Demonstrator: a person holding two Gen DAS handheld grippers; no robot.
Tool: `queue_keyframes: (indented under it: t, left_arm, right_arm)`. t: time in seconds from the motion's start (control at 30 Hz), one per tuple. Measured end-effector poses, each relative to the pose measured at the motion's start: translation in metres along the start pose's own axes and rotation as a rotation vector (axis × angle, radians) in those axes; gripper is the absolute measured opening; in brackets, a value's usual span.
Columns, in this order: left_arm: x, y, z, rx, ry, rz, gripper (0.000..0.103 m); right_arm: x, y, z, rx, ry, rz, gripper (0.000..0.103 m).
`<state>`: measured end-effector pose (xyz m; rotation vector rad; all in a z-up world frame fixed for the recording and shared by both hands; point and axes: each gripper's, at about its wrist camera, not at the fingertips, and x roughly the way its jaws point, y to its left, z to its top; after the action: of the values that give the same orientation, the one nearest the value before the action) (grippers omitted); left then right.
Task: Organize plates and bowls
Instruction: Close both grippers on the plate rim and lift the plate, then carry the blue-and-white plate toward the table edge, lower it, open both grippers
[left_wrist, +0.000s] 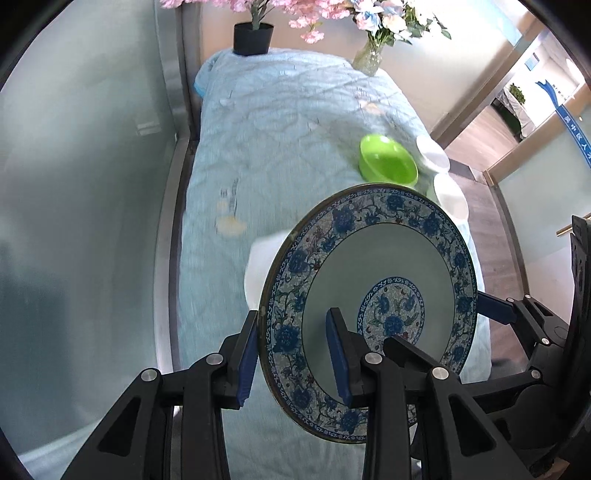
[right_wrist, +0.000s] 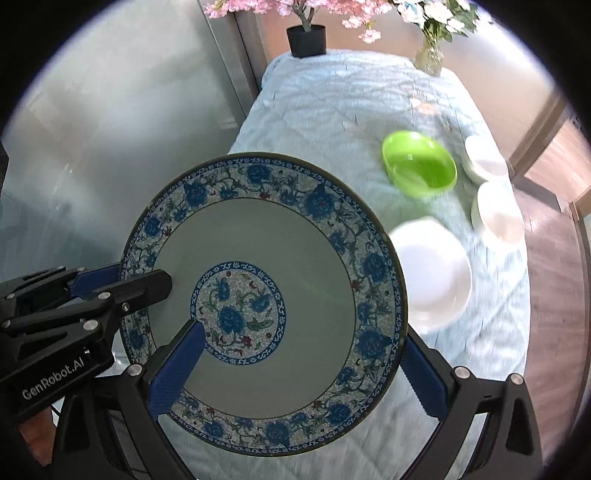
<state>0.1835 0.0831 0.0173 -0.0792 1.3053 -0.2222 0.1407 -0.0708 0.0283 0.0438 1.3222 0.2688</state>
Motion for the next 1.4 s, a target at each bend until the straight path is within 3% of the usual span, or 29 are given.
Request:
queue_keyframes:
  t: [0.27, 0.5, 0.93, 1.4]
  left_arm:
    - [0.022, 0.003, -0.072, -0.04, 0.059, -0.018, 0.032]
    - [0.053, 0.006, -0.104, -0.026, 0.105, -0.016, 0.032]
    - [0.108, 0.021, -0.124, -0.014, 0.174, -0.027, 0.032]
    - [0.138, 0.024, -0.133, -0.019, 0.207, -0.032, 0.032]
  right_arm:
    - [0.018, 0.003, -0.059, -0.001, 0.072, 0.013, 0.101]
    - [0.051, -0.004, -0.086, 0.038, 0.141, 0.02, 0.101]
    - [0.105, -0.005, -0.108, 0.073, 0.217, 0.023, 0.101]
    - [0.123, -0.009, -0.117, 0.102, 0.25, 0.004, 0.101]
